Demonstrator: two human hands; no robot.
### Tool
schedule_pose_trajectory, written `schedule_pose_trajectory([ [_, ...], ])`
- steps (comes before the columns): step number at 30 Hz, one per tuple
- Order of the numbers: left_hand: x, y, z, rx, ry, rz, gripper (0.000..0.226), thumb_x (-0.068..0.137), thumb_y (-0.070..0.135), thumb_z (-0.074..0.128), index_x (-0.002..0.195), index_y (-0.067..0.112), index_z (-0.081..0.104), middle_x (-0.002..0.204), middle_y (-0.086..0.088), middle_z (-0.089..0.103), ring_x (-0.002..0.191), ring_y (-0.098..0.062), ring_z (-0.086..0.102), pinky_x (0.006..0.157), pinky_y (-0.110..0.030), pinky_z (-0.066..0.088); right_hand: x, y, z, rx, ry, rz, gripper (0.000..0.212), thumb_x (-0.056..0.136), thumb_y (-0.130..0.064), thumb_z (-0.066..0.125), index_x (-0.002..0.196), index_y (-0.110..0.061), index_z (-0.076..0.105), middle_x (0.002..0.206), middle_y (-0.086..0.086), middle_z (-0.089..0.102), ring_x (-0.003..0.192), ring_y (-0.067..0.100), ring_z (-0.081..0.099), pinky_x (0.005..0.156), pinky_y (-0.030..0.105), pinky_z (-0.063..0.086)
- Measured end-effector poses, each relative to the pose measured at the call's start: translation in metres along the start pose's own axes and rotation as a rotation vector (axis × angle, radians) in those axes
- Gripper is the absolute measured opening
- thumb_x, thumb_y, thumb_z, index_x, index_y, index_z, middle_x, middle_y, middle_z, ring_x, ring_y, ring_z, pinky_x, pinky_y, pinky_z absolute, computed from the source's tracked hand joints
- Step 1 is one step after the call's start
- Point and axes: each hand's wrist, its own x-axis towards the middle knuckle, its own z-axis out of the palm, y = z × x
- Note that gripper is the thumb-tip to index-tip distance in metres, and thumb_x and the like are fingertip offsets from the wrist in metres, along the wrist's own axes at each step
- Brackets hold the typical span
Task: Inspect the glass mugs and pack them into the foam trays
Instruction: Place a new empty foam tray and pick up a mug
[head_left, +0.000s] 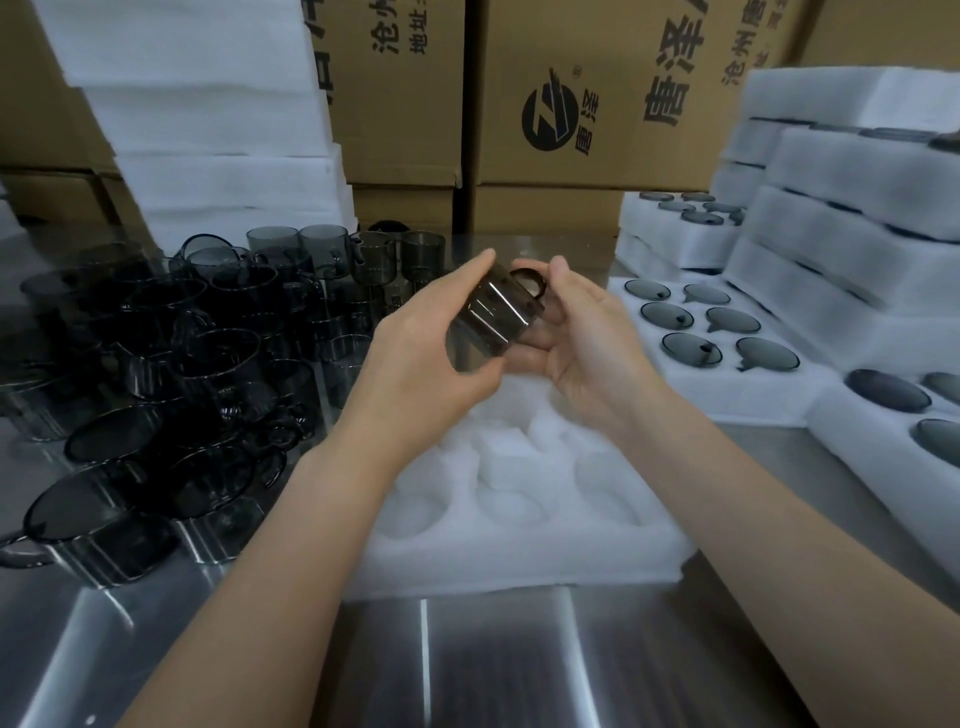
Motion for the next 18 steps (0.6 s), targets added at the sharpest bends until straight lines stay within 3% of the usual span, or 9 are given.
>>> schedule_pose_trajectory([
  [4, 0.001, -0.002, -0.002, -0.218, 0.042, -0.157, 0.078, 0.078, 0.009, 0.079, 0.145, 0.022, 0.043, 0.132, 0.014, 0.056, 0.123, 0.003, 0.052, 0.104, -0.014, 0.039, -0.001, -0.003, 0.000, 0.072, -0.065, 0.030, 0.031, 0.104, -0.029, 0.044, 0.123, -0.011, 0.060, 0.097, 0.009, 0.074, 0.086, 0.030, 0.072, 0.065, 0.041, 0.058],
  [7, 0.003, -0.001, -0.004, -0.505, 0.117, -0.234, 0.068, 0.082, -0.001, 0.073, 0.142, 0.018, 0.045, 0.126, 0.005, 0.062, 0.117, -0.004, 0.060, 0.096, -0.019, 0.048, -0.003, -0.004, 0.000, 0.054, -0.113, -0.036, 0.027, 0.100, -0.022, 0.052, 0.126, -0.018, 0.058, 0.107, 0.009, 0.072, 0.090, 0.025, 0.072, 0.069, 0.041, 0.057],
  [12, 0.006, -0.001, -0.008, -0.705, 0.170, -0.359, 0.037, 0.092, 0.007, 0.063, 0.128, 0.012, 0.060, 0.108, -0.004, 0.073, 0.099, -0.013, 0.069, 0.080, -0.019, 0.053, -0.009, -0.001, 0.003, -0.266, -0.138, -0.259, 0.049, 0.081, -0.018, 0.061, 0.126, -0.033, 0.055, 0.125, 0.004, 0.054, 0.105, 0.014, 0.063, 0.083, 0.043, 0.058],
  [15, 0.006, -0.002, -0.009, -0.770, 0.139, -0.398, 0.022, 0.094, 0.013, 0.060, 0.115, 0.019, 0.066, 0.101, -0.004, 0.075, 0.094, -0.019, 0.072, 0.077, -0.025, 0.056, -0.014, 0.002, 0.005, -0.423, -0.227, -0.327, 0.060, 0.080, -0.020, 0.069, 0.135, -0.031, 0.050, 0.141, 0.008, 0.047, 0.119, 0.016, 0.058, 0.096, 0.042, 0.054],
  [18, 0.007, -0.004, -0.009, -0.771, 0.129, -0.432, 0.025, 0.091, 0.023, 0.063, 0.115, 0.018, 0.066, 0.103, -0.006, 0.075, 0.097, -0.023, 0.072, 0.081, -0.031, 0.057, -0.015, 0.004, 0.007, -0.529, -0.236, -0.343, 0.068, 0.079, -0.022, 0.077, 0.141, -0.025, 0.047, 0.144, 0.008, 0.044, 0.124, 0.015, 0.056, 0.098, 0.038, 0.052],
])
